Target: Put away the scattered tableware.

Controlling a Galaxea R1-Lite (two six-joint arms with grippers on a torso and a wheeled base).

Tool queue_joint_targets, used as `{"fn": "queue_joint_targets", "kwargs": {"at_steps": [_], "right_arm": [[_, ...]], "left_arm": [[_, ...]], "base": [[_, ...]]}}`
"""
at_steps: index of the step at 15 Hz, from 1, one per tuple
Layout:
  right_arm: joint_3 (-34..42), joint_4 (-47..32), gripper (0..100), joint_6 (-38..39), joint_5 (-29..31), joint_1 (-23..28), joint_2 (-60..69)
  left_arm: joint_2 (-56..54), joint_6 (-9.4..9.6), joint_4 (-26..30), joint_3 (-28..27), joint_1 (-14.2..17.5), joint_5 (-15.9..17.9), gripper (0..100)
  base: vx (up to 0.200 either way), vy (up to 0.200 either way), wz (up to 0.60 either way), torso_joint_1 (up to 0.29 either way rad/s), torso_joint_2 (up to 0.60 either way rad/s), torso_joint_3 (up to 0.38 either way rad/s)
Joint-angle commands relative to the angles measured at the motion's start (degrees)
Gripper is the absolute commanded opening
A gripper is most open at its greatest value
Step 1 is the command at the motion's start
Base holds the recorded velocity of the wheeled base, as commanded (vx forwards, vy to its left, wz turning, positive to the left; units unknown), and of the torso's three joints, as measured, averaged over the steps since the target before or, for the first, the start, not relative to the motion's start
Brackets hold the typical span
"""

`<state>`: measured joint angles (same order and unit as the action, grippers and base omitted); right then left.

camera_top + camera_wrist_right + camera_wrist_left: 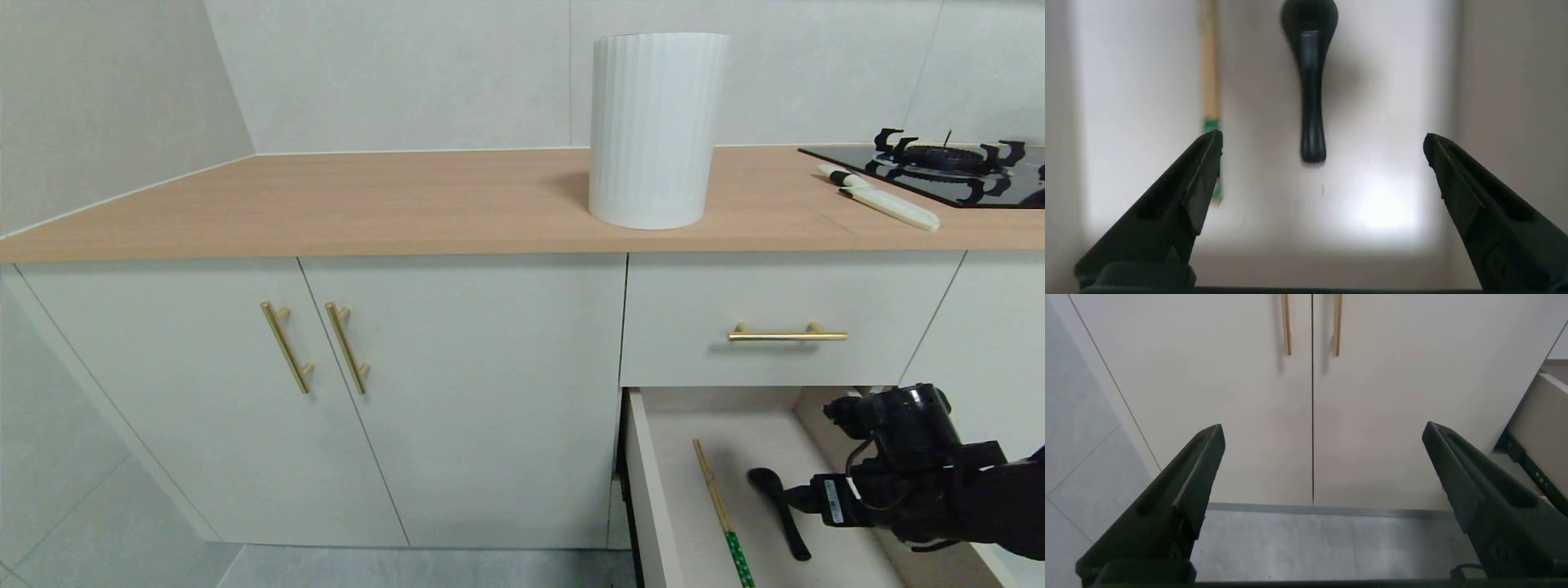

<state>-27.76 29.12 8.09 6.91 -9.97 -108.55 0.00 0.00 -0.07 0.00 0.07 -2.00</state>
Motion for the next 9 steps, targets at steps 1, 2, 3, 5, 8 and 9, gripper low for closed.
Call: {"fn": "queue_joint_targets", "kwargs": {"at_steps": [1,2,3,5,8,9], "right_arm": [[-2.12,-8.38,100,-0.01,-0.06,-2.16,13.01],[-2.83,-11.9,100,-0.01,-0.06,-2.86,16.08],[-3.71,-15.5,100,-0.01,-0.14,-4.09,18.9],[-6.08,-23.5,100,-0.01,-0.14,-5.15,23.29],[-8.1,-30.0,100,-0.01,-0.94,-5.94,27.07],[-8.1,-30.0,100,-0.01,-1.02,-6.02,27.69]], "left_arm": [[0.09,0.0,-0.01,0.0,0.01,-0.02,100],[0.09,0.0,-0.01,0.0,0.01,-0.02,100],[0.09,0.0,-0.01,0.0,0.01,-0.02,100],[0.09,0.0,-0.01,0.0,0.01,-0.02,100],[0.09,0.0,-0.01,0.0,0.01,-0.02,100],[0.09,0.0,-0.01,0.0,0.01,-0.02,100]], "base": [[0.0,0.0,0.0,0.0,0.0,0.0],[0.0,0.0,0.0,0.0,0.0,0.0],[0.0,0.0,0.0,0.0,0.0,0.0],[0.0,0.0,0.0,0.0,0.0,0.0],[0.0,0.0,0.0,0.0,0.0,0.0],[0.0,0.0,0.0,0.0,0.0,0.0]]}}
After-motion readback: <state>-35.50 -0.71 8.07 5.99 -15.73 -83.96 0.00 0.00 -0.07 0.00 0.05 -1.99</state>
